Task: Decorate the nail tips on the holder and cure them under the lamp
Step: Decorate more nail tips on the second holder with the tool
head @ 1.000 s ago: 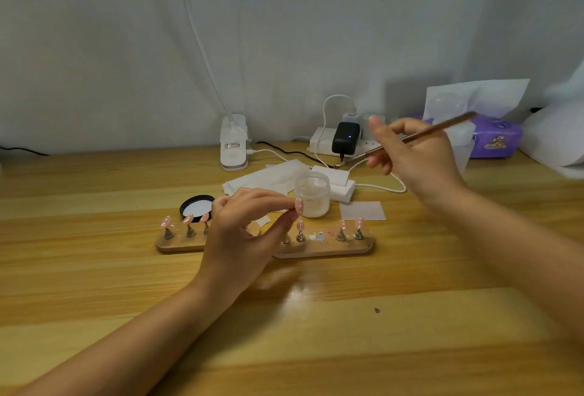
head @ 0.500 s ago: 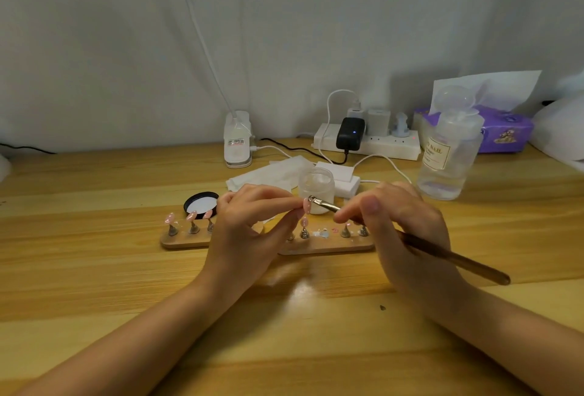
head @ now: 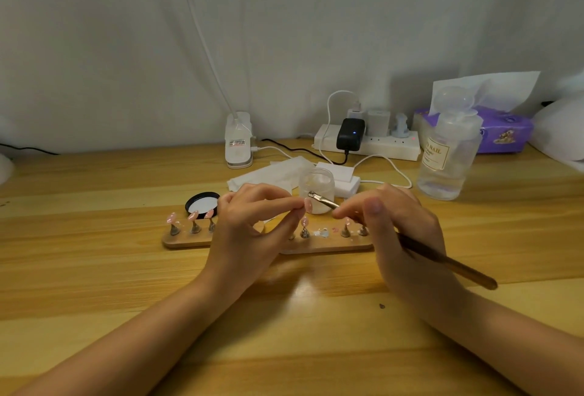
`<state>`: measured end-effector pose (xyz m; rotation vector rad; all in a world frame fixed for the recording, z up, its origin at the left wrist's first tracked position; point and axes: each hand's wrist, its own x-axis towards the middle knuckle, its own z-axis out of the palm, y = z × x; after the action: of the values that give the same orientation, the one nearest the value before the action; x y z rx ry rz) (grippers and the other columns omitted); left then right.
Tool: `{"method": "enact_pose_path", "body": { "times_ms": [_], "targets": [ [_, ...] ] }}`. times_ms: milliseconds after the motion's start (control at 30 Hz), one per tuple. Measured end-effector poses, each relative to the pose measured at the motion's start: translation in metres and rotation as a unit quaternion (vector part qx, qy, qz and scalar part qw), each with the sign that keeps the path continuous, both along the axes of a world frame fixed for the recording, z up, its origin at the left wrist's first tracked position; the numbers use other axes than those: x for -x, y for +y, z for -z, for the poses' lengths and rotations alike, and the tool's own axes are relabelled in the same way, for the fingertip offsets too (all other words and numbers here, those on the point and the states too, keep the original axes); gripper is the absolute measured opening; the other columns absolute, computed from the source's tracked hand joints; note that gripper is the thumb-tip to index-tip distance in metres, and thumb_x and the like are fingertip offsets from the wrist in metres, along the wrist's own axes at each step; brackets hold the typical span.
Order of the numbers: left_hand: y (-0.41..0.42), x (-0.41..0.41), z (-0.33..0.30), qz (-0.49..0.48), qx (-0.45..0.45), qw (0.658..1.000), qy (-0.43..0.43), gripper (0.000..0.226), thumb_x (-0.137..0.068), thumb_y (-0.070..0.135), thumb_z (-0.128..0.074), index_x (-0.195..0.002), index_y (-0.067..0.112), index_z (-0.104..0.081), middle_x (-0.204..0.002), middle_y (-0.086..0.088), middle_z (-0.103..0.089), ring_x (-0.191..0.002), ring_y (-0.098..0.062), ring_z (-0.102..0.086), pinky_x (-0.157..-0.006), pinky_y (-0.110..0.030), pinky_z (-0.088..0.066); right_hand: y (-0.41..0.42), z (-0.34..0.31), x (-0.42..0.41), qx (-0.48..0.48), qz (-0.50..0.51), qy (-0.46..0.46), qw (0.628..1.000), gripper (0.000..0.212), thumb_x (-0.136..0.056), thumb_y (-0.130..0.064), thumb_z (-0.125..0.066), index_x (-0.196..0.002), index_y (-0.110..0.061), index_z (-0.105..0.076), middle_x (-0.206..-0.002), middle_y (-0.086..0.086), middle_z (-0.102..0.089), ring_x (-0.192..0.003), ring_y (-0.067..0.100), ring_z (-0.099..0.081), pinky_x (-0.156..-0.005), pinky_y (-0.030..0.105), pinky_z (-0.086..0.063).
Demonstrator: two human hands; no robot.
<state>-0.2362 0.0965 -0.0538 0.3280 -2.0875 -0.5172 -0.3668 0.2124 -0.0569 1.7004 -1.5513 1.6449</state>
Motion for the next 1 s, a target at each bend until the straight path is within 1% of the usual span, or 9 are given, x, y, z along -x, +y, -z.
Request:
{"method": "enact_pose_path", "body": {
  "times_ms": [133, 233, 367, 433, 567, 667, 767, 867, 1000],
  "targets": [
    [-0.0002, 0.0, 0.0004, 0.0, -0.006, 1.0, -0.002, 0.017, -0.073, 0.019, -0.067, -0.09, 0.022, -0.071, -0.084, 0.005, -0.066, -0.083, -0.007, -0.055, -0.077, -0.046, -0.039, -0.0014, 0.0039, 0.0001, -0.017, 0.004, 0.014, 1.0, 0.049, -0.097, -0.043, -0.026, -0.078, -0.02, -0.066, -0.077, -0.023, -0.056, -0.075, -0.002, -0.057, -0.077, 0.033, -0.041],
    [-0.0002, -0.0007, 0.0, 0.001, -0.016, 1.0, -0.003, 0.017, -0.074, 0.02, -0.066, -0.09, 0.022, -0.071, -0.084, 0.006, -0.065, -0.084, -0.006, -0.055, -0.078, -0.047, -0.04, 0.0031, 0.0049, 0.0012, -0.011, -0.007, -0.007, 1.0, 0.048, -0.098, -0.044, -0.023, -0.071, -0.028, -0.06, -0.07, -0.024, -0.056, -0.073, -0.006, -0.055, -0.076, 0.027, -0.04],
    [0.0004, -0.001, -0.0002, 0.002, -0.017, 1.0, -0.001, 0.017, -0.074, 0.021, -0.067, -0.089, 0.025, -0.07, -0.083, 0.007, -0.065, -0.083, -0.005, -0.054, -0.079, -0.046, -0.039, 0.0038, 0.0027, 0.0002, 0.011, -0.011, -0.008, 1.0, 0.041, -0.099, -0.038, -0.025, -0.08, -0.026, -0.059, -0.072, -0.012, -0.061, -0.072, 0.004, -0.057, -0.069, 0.044, -0.046],
    [0.0003, -0.001, -0.0001, 0.003, -0.015, 1.0, -0.002, 0.017, -0.074, 0.021, -0.067, -0.089, 0.026, -0.069, -0.083, 0.008, -0.065, -0.083, -0.005, -0.054, -0.079, -0.045, -0.038, 0.0006, 0.0013, -0.0016, 0.002, -0.005, 0.001, 1.0, 0.038, -0.098, -0.041, -0.025, -0.086, -0.027, -0.058, -0.08, -0.019, -0.058, -0.075, 0.005, -0.057, -0.067, 0.046, -0.046],
    [-0.0002, -0.0008, 0.0003, 0.006, -0.017, 1.0, 0.002, 0.018, -0.074, 0.021, -0.067, -0.089, 0.029, -0.067, -0.084, 0.011, -0.063, -0.083, -0.004, -0.053, -0.079, -0.042, -0.037, -0.0001, 0.0044, -0.0022, -0.02, -0.009, -0.001, 1.0, 0.048, -0.097, -0.043, -0.024, -0.079, -0.022, -0.063, -0.076, -0.021, -0.057, -0.075, 0.001, -0.056, -0.072, 0.04, -0.044],
    [-0.0011, -0.0007, 0.0014, 0.005, -0.019, 1.0, 0.001, 0.016, -0.074, 0.021, -0.067, -0.088, 0.028, -0.068, -0.084, 0.011, -0.063, -0.083, -0.004, -0.054, -0.08, -0.041, -0.037, 0.0044, 0.0061, -0.0009, -0.02, -0.026, -0.034, 0.999, 0.048, -0.097, -0.044, -0.022, -0.07, -0.03, -0.058, -0.066, -0.015, -0.06, -0.071, -0.001, -0.056, -0.073, 0.034, -0.042],
    [-0.0013, -0.0003, 0.0016, 0.008, -0.015, 1.0, 0.003, 0.015, -0.074, 0.022, -0.067, -0.087, 0.03, -0.067, -0.083, 0.013, -0.062, -0.083, -0.003, -0.053, -0.08, -0.036, -0.035, 0.0041, 0.004, -0.0018, -0.002, -0.029, -0.019, 0.999, 0.044, -0.099, -0.039, -0.022, -0.076, -0.027, -0.058, -0.07, -0.013, -0.06, -0.072, 0.0, -0.057, -0.071, 0.037, -0.044],
    [-0.0013, 0.0001, 0.0016, 0.01, -0.015, 1.0, 0.0, 0.015, -0.074, 0.021, -0.067, -0.087, 0.03, -0.067, -0.083, 0.013, -0.063, -0.083, -0.003, -0.053, -0.08, -0.035, -0.034, 0.0004, 0.0031, -0.0015, -0.018, -0.011, 0.008, 1.0, 0.041, -0.098, -0.041, -0.023, -0.085, -0.025, -0.058, -0.079, -0.026, -0.054, -0.077, -0.002, -0.055, -0.07, 0.032, -0.044],
    [-0.0014, -0.0005, 0.0015, 0.017, -0.021, 1.0, 0.003, 0.016, -0.074, 0.021, -0.067, -0.088, 0.029, -0.068, -0.083, 0.017, -0.061, -0.083, -0.003, -0.054, -0.079, -0.039, -0.037, 0.0004, 0.0062, 0.0008, -0.027, -0.009, -0.004, 1.0, 0.044, -0.098, -0.042, -0.024, -0.077, -0.027, -0.059, -0.076, -0.026, -0.054, -0.076, -0.006, -0.055, -0.072, 0.033, -0.044]
  ]
}}
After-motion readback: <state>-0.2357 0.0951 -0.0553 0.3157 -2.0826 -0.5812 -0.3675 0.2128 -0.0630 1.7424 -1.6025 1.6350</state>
